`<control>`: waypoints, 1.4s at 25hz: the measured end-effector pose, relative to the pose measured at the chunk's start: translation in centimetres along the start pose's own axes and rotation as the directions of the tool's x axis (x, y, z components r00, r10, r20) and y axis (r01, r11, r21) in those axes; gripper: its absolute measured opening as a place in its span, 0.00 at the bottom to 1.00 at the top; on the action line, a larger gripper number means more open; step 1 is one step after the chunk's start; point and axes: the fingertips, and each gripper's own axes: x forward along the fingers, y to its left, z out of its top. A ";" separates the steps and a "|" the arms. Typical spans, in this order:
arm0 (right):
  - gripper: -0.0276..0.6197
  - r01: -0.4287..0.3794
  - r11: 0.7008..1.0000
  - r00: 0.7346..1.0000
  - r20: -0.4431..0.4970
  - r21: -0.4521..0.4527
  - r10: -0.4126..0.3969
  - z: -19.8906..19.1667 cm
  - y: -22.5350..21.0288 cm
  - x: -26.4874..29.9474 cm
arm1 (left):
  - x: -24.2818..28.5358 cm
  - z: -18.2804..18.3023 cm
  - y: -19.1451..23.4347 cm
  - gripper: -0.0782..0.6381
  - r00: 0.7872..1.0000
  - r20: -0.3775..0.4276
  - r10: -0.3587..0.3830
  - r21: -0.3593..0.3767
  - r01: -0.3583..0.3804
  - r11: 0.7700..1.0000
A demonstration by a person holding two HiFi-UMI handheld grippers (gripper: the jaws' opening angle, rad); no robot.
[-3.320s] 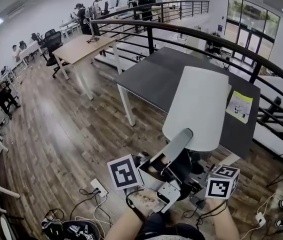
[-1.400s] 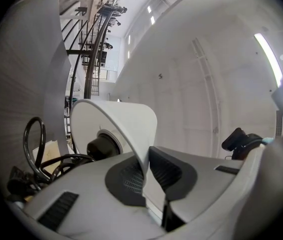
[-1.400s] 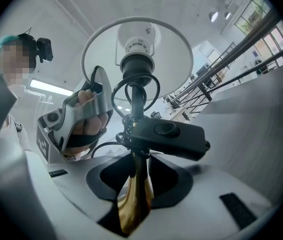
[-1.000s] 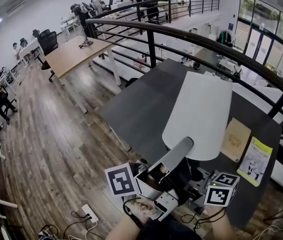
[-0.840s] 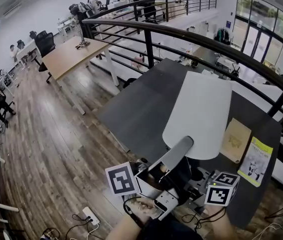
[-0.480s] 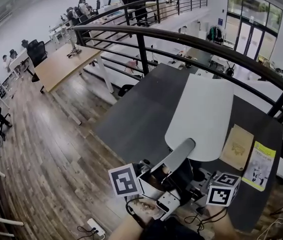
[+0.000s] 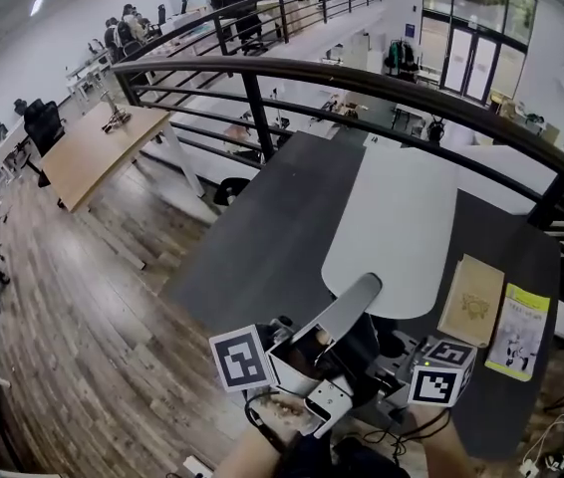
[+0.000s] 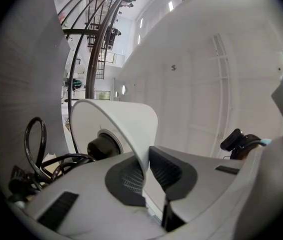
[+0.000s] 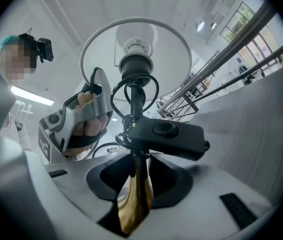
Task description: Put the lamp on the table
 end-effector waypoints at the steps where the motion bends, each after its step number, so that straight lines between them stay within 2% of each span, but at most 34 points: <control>1: 0.22 0.004 1.000 1.000 0.005 0.005 -0.005 0.4 -0.3 0.3 | 0.3 0.4 0.3 0.16 1.000 -0.007 0.002 -0.003 -0.002 1.000; 13: 0.22 0.107 0.993 0.992 0.067 0.047 -0.110 3.3 -6.0 2.9 | 3.5 4.4 5.0 0.16 0.995 -0.103 -0.005 -0.088 -0.004 0.996; 25: 0.22 0.213 0.975 0.969 0.113 0.060 -0.219 5.9 -12.7 2.8 | 7.5 5.4 10.4 0.17 0.975 -0.217 -0.041 -0.151 0.008 0.988; 35: 0.22 0.264 0.963 0.956 0.121 0.055 -0.269 7.2 -18.6 2.8 | 9.7 6.7 15.3 0.18 0.972 -0.223 -0.071 -0.188 0.028 0.982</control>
